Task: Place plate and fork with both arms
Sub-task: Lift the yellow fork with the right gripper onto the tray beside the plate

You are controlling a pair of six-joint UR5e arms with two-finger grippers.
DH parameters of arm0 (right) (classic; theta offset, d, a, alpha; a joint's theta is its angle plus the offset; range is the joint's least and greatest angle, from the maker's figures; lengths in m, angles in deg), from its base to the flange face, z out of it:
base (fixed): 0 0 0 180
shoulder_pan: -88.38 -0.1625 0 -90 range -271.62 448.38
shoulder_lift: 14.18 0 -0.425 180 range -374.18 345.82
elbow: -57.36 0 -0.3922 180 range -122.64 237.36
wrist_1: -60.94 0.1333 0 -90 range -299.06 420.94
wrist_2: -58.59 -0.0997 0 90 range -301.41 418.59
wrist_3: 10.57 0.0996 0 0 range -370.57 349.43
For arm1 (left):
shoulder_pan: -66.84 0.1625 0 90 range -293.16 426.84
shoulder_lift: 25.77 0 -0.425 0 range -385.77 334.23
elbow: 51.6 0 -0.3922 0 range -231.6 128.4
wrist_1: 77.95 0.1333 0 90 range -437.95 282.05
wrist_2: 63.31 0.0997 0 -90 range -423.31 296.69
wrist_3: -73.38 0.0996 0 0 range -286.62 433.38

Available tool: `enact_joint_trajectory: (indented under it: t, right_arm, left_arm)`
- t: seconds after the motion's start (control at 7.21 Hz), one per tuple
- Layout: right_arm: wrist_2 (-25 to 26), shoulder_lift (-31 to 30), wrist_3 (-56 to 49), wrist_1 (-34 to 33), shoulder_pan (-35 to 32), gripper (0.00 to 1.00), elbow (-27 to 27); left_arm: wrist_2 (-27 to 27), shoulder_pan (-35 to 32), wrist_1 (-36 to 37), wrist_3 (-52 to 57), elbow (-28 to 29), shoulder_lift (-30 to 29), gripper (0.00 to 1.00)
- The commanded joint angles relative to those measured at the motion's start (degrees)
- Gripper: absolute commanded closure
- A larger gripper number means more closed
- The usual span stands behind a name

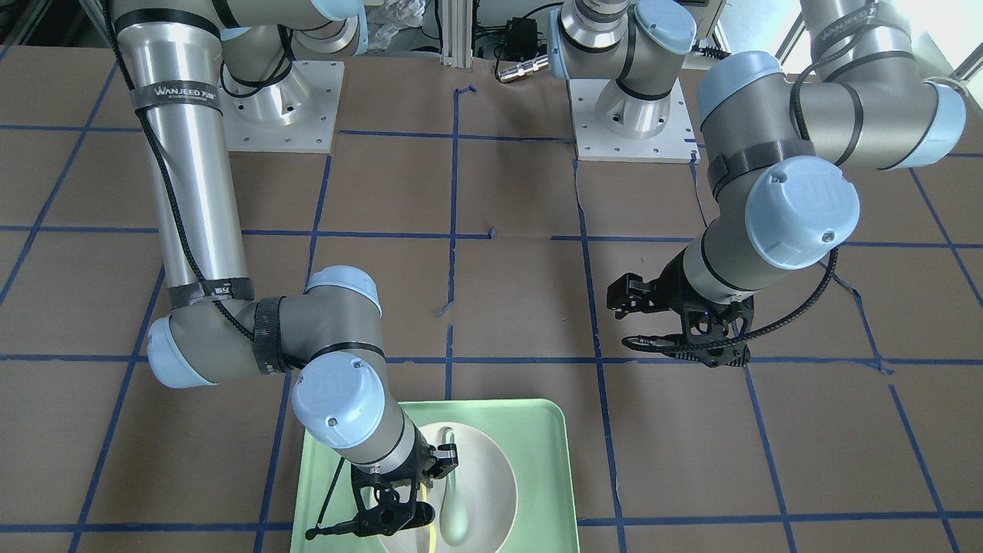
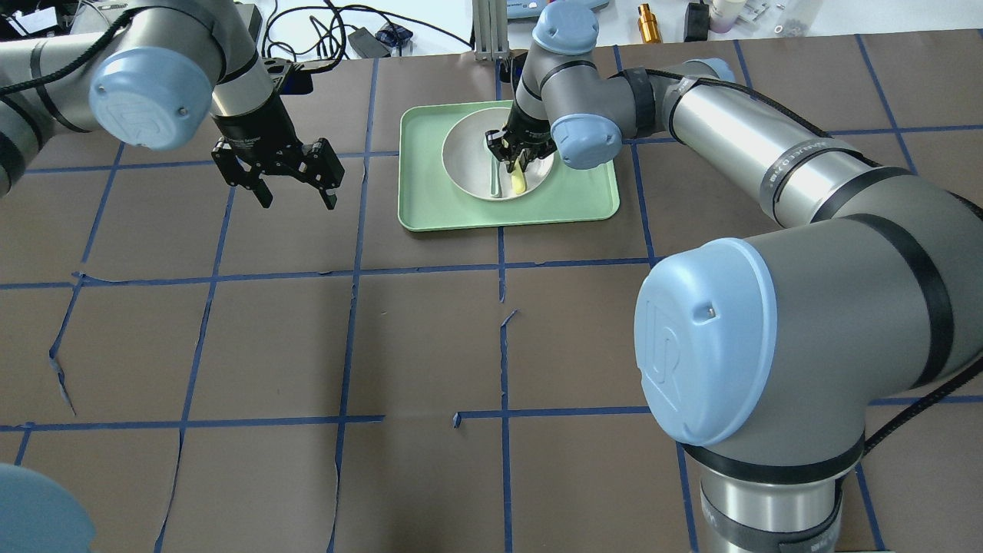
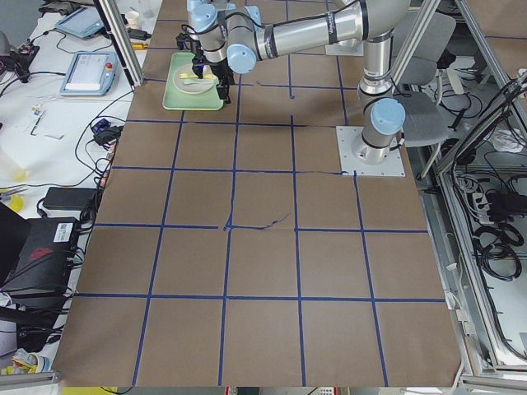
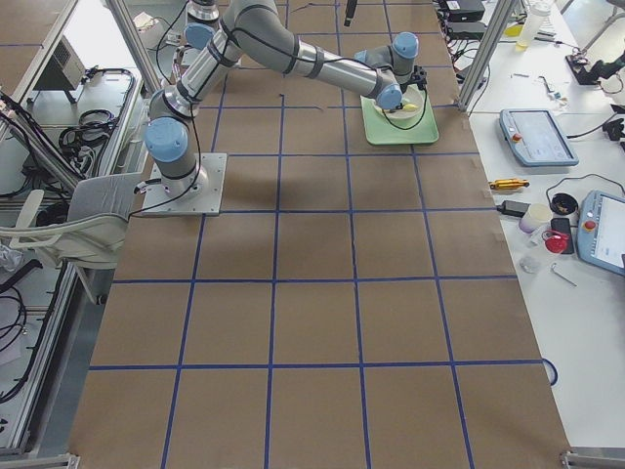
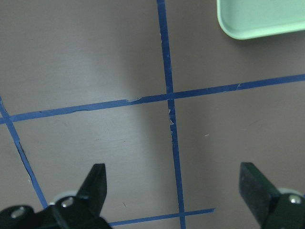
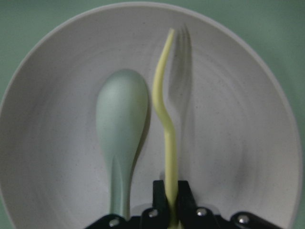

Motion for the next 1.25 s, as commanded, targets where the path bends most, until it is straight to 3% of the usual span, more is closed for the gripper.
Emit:
enact_joint_trajectory:
  t: [0.0,0.42,0.55,0.83,1.11]
  right_arm:
    - [0.01,-0.61,1.22,0.12,-0.02,1.0,0.01]
    - [2.62,-5.61,3.51,0.99,0.24,1.0,0.1]
    - [7.78,-5.97,3.51,1.43,1.2,1.0,0.19]
    - [13.41,-5.28,2.37,2.31,3.06,1.0,-1.56]
    - [13.89,-5.19,2.63,2.84,3.06,0.96,-4.11]
  left_arm:
    - [0.0,0.06,0.03,0.0,0.02,0.12,0.0]
    - [0.09,0.06,-0.14,0.0,0.02,0.99,0.0]
    - [0.09,0.06,-0.32,0.0,0.02,1.08,0.0]
    - [0.0,0.06,-0.67,-0.08,-0.06,1.17,0.0]
    - [-0.17,0.06,-0.76,-0.09,-0.07,1.26,0.0]
